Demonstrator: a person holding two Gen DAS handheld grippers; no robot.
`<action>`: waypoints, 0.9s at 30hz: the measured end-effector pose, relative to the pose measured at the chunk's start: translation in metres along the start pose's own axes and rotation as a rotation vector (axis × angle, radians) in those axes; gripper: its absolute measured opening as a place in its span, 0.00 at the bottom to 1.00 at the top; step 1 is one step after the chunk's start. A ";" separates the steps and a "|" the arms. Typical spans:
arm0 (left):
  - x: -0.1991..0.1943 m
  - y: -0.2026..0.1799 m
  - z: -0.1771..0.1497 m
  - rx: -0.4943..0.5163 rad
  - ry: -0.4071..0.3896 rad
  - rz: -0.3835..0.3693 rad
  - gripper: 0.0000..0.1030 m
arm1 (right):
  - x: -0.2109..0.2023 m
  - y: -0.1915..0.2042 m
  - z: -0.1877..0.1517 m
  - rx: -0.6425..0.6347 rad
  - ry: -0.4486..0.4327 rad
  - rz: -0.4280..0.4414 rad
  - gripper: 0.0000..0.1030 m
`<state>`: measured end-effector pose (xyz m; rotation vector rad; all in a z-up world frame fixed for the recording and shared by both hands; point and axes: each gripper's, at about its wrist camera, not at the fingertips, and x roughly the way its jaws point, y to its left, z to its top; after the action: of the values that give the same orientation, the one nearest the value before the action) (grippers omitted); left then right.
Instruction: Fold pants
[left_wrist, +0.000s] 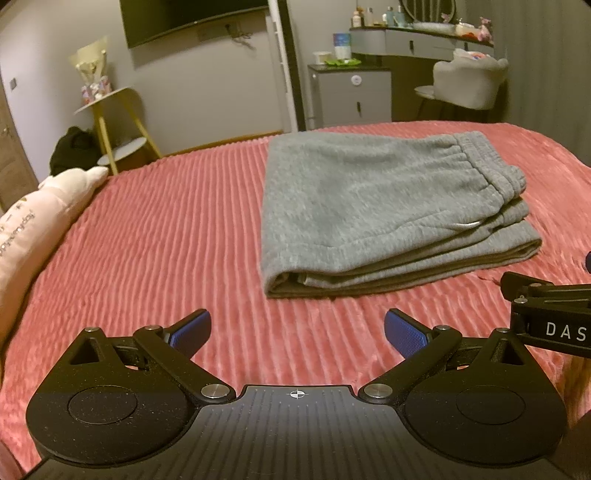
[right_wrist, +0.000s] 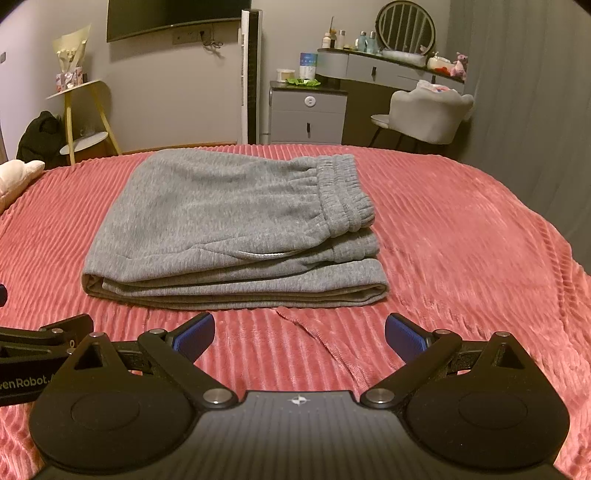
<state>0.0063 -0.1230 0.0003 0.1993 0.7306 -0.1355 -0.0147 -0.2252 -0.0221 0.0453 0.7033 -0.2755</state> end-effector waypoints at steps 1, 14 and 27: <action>0.000 0.000 0.000 -0.001 -0.001 -0.001 1.00 | 0.000 0.000 0.000 0.001 0.000 -0.001 0.96; -0.001 -0.001 0.000 0.000 0.000 -0.008 1.00 | -0.001 -0.002 -0.001 0.005 -0.001 -0.003 0.96; -0.001 -0.001 0.000 -0.004 -0.004 -0.012 1.00 | 0.000 -0.003 0.000 0.011 0.001 -0.002 0.96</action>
<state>0.0053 -0.1237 0.0011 0.1904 0.7284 -0.1458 -0.0157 -0.2280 -0.0217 0.0552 0.7024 -0.2816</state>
